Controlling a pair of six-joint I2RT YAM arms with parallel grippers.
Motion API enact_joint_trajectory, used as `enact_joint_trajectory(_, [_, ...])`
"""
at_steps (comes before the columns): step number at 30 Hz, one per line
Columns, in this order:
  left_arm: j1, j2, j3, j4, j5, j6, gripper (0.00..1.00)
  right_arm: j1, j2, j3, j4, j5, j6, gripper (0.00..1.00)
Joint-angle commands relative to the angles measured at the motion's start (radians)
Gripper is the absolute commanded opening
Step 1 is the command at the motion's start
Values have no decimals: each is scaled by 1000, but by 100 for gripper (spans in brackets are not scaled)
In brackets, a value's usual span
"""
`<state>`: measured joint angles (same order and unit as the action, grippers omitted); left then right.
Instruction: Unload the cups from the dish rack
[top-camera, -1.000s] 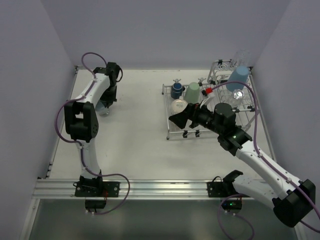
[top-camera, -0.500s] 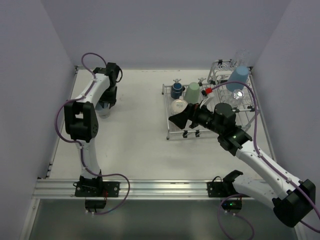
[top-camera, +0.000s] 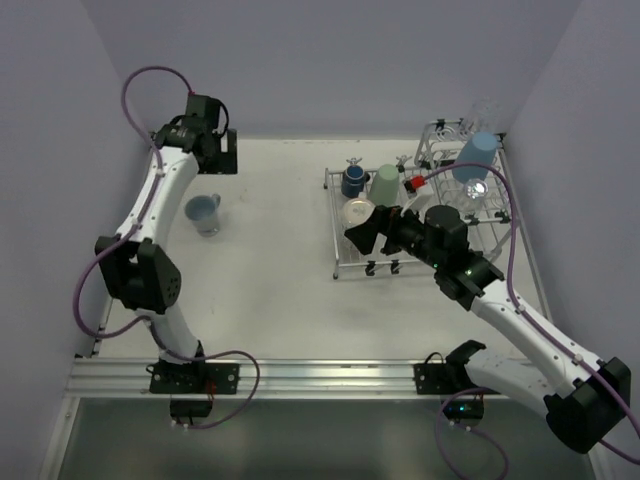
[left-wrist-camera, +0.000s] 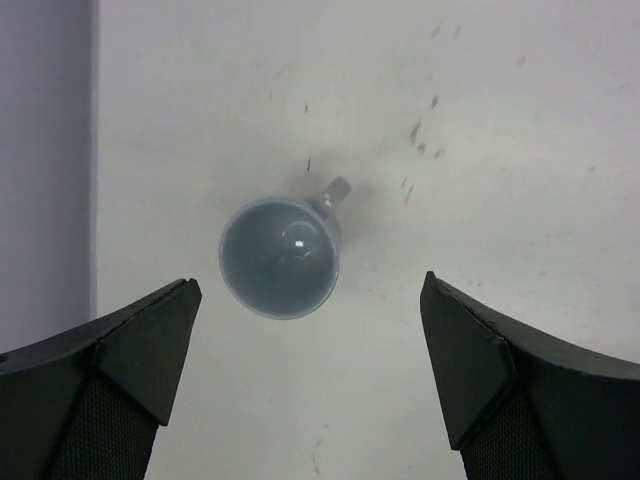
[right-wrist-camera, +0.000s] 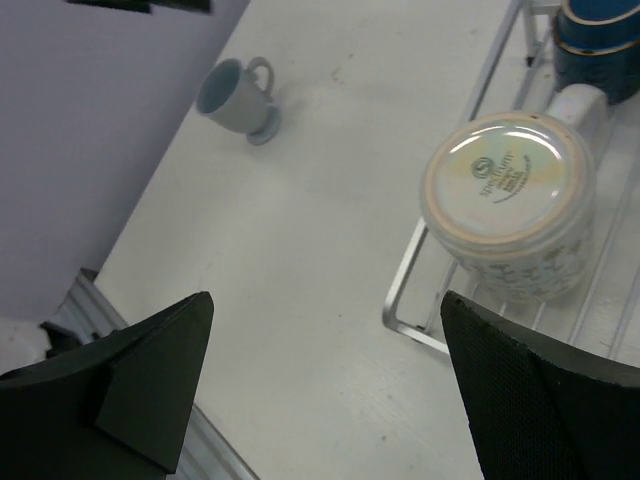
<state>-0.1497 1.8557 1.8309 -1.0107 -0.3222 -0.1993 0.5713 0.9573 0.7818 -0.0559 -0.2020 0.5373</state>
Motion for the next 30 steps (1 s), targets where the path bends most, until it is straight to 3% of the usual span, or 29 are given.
enact_joint_trajectory(1, [-33,-212,13,225,3,-18,100,4,23,62,-77,150,-80,99])
enact_joint_trajectory(3, [-51,-340,-48,349,69,-32,100,4,61,95,-134,246,-100,99])
enact_joint_trajectory(7, [-77,-553,-293,532,413,-101,100,16,164,193,-231,390,-148,99])
enact_joint_trajectory(11, [-149,-742,-647,685,515,-127,100,42,262,258,-291,464,-152,99])
enact_joint_trajectory(14, [-159,-797,-781,712,555,-129,100,76,319,306,-312,506,-135,99])
enact_joint_trajectory(30, [-169,-846,-915,758,623,-68,100,101,544,501,-429,550,-142,99])
